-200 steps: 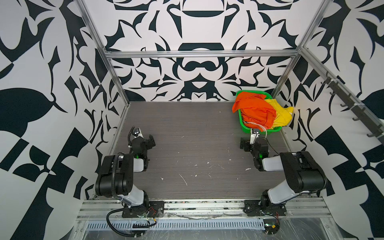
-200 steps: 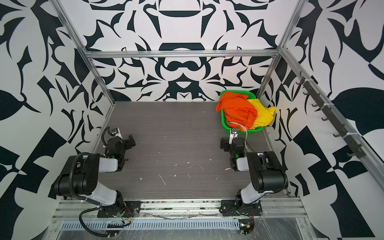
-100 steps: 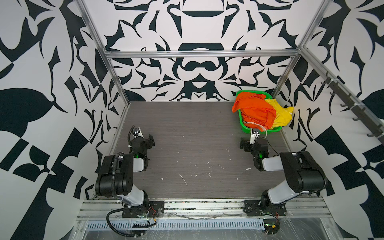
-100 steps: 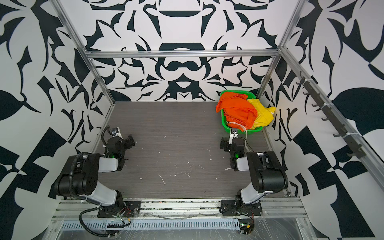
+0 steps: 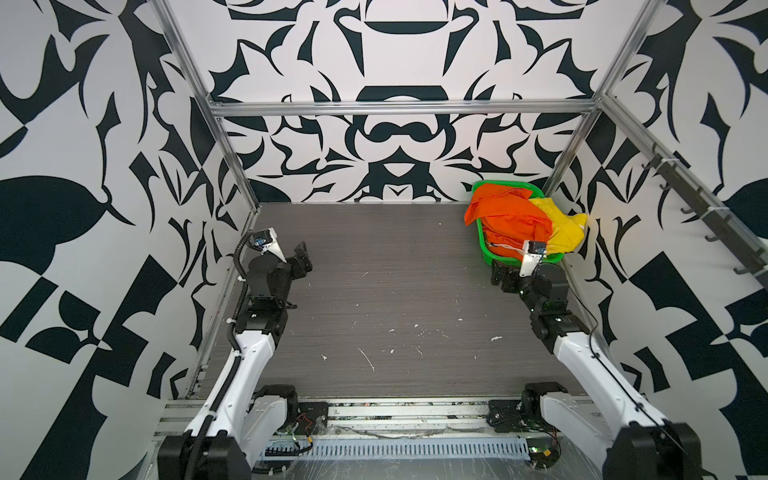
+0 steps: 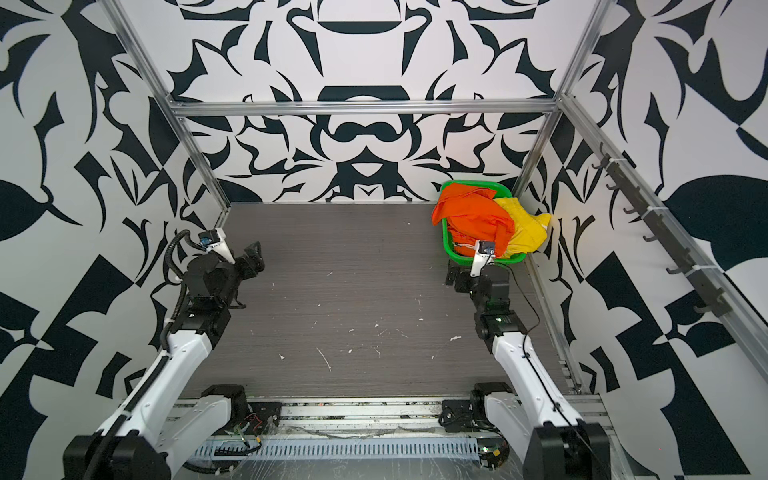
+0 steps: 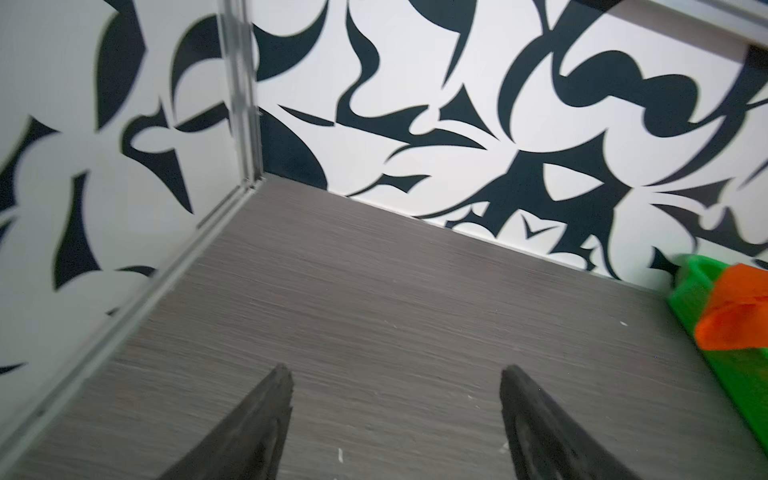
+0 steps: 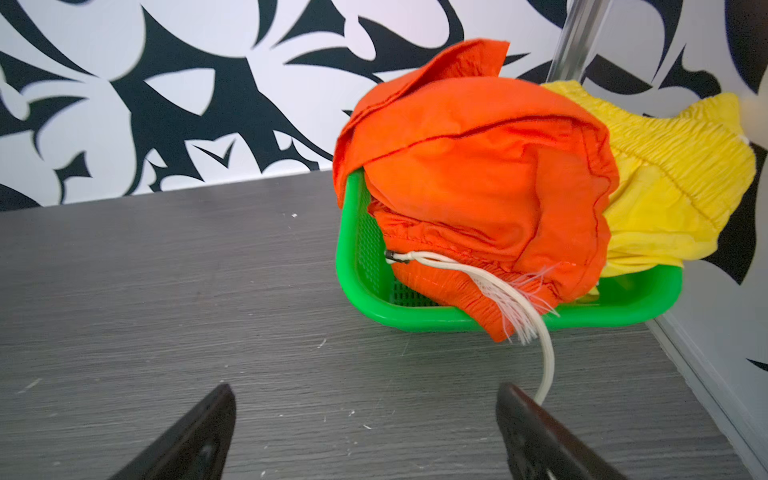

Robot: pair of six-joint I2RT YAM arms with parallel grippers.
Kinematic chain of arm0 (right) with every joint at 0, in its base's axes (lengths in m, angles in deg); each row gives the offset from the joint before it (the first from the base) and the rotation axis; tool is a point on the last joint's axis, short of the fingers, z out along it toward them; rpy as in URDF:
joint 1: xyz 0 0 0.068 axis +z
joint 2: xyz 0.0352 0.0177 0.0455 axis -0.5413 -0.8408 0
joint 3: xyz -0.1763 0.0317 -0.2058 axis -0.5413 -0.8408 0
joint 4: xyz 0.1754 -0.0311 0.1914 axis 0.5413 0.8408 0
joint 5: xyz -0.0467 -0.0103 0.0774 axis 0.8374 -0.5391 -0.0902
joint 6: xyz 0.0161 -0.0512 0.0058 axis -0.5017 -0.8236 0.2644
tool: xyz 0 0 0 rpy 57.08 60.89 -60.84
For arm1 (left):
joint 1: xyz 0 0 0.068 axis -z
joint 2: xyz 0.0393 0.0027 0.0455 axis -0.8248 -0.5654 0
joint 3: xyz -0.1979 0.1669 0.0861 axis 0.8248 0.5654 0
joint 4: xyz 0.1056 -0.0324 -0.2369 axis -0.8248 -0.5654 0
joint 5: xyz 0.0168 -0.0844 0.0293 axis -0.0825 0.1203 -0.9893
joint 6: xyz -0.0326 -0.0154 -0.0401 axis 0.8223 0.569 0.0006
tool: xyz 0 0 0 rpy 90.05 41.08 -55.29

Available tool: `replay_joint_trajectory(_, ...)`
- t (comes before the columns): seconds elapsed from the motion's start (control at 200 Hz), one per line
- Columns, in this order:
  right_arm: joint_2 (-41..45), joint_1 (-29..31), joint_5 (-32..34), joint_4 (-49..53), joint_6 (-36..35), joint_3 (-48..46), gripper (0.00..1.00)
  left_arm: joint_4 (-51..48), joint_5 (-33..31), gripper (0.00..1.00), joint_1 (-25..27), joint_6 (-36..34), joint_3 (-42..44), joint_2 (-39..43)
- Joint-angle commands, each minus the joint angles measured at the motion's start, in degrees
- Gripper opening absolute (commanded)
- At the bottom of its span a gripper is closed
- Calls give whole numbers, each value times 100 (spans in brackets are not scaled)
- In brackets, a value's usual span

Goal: Fold and stack the shorts

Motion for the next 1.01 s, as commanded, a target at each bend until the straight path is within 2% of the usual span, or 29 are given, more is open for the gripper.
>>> replay_joint_trajectory(0.0,-15,31,-46,1991,358,869,100,-1392,513,81,56,698,-127,-97)
replay_joint_trajectory(0.085,-691,30,42,2802,84,1962,100,-1483,773,81,58,920,-299,-356)
replay_joint_trajectory(0.26,-2791,-67,437,4180,-190,4297,100,-1439,1168,80,103,1143,-729,-1053)
replay_joint_trajectory(0.465,-4723,-306,470,4358,-161,6106,100,-1319,1286,79,192,1137,-1125,-1562)
replay_joint_trajectory(0.68,-6435,-369,65,4785,-120,7857,99,-1253,1276,79,201,1118,-1268,-1864)
replay_joint_trajectory(0.76,-6953,-373,407,5035,-73,8342,95,-1249,1252,79,210,1130,-1287,-1942)
replay_joint_trajectory(0.875,-7399,-365,1280,5108,-94,8617,79,-1217,1246,79,219,1169,-1277,-1969)
replay_joint_trajectory(0.93,-7478,-370,1333,4943,-182,8617,55,-1209,1209,79,235,1179,-1270,-1972)
replay_joint_trajectory(0.975,-7486,-369,1231,4915,-210,8667,29,-1228,1174,79,249,1171,-1284,-1969)
replay_joint_trajectory(1.0,-7450,-367,1225,4908,-224,8683,21,-1255,1158,79,254,1171,-1293,-1974)
